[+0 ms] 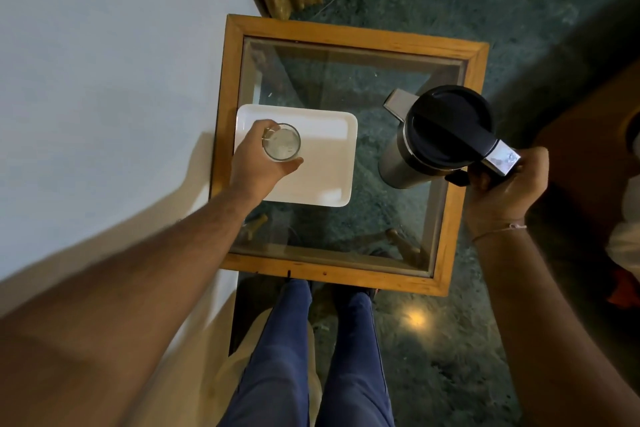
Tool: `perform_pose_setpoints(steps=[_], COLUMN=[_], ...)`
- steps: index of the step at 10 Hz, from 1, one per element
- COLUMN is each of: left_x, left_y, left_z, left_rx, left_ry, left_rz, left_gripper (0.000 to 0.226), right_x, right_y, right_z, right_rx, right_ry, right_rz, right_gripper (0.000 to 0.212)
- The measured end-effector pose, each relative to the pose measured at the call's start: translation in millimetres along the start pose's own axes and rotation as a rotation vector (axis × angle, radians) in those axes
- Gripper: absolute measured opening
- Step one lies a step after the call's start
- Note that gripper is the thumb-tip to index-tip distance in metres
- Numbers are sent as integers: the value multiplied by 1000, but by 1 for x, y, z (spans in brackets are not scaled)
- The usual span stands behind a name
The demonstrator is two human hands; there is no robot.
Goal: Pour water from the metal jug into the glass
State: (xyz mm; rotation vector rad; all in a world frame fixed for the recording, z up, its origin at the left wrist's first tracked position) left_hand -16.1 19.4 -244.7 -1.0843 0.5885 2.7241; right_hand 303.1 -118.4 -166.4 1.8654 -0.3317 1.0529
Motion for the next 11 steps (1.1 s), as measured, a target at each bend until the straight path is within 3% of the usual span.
perform_pose_setpoints(steps=[3, 5, 7, 8, 9, 10, 11], left_x=[9, 11, 11, 7, -2, -23, -70], left_y=[-1, 4, 9, 17, 32, 39, 48], left_z=[-11, -20, -28, -28, -15, 2, 37], left_rx=[45, 72, 76, 71, 56, 6, -81], left_ry=[-22, -54, -107, -117, -136, -240, -384], left_rz=[18, -12, -66, -80, -101, -215, -389], left_gripper=[83, 82, 81, 86, 104, 108, 103], right_x=[-10, -14, -23, -22, -9, 9, 51], right_y=[1, 3, 8, 8, 10, 14, 41], right_z=[16, 34, 51, 55, 54, 51, 32], right_rx=[-95, -132, -136, -105, -41, -17, -47], right_ry=[56, 100, 138, 164, 224, 261, 584], right_rz=[-8, -31, -70, -71, -112, -98, 59], right_gripper=[40, 58, 39, 58, 53, 44, 26])
Point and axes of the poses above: each hand's wrist, its own y-axis away from the middle knuckle, its own z-axis out of the back of the hand, x = y × z, the point moved 2 cm from there along -y, towards the middle knuckle, and after that the axes turned 12 degrees about -z, right-handed, at the moved point
